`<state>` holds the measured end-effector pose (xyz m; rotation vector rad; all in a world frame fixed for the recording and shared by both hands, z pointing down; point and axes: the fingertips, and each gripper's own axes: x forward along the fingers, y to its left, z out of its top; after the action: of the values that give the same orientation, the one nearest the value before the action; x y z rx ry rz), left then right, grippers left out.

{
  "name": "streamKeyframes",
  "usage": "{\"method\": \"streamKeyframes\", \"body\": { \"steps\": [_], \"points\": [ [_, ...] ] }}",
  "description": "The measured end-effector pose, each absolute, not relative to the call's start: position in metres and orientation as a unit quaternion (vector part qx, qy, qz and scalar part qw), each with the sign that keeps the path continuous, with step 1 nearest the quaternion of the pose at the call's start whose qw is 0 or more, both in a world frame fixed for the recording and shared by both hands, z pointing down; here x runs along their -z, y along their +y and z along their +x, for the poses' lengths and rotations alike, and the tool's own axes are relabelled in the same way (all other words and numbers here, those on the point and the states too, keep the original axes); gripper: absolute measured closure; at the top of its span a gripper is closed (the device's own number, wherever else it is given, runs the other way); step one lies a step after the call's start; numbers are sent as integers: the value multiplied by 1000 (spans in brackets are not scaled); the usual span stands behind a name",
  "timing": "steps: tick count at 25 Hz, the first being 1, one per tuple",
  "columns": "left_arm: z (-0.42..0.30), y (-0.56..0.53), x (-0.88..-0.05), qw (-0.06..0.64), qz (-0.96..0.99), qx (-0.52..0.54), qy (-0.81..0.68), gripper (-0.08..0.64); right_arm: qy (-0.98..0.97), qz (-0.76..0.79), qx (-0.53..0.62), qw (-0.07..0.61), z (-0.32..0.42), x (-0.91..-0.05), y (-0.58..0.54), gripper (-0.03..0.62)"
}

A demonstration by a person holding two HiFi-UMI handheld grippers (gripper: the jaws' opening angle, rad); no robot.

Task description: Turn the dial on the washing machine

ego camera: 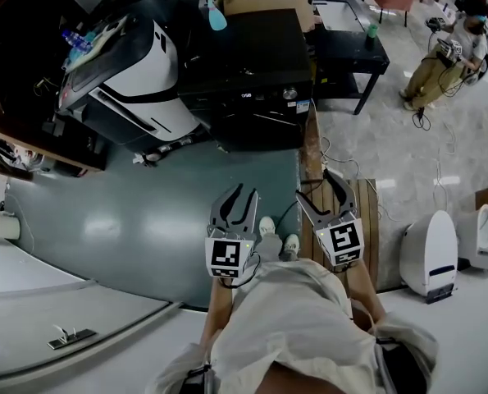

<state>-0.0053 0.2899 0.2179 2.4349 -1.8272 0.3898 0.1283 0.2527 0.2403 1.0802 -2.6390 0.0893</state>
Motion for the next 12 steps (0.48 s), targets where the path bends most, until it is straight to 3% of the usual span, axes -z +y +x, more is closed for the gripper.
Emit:
{"method": "streamKeyframes", "body": {
  "steps": [12],
  "points": [
    [-9,249,-221,35,797,-122,-591,440,-913,379,-26,148,126,-241,216,270]
  ]
}}
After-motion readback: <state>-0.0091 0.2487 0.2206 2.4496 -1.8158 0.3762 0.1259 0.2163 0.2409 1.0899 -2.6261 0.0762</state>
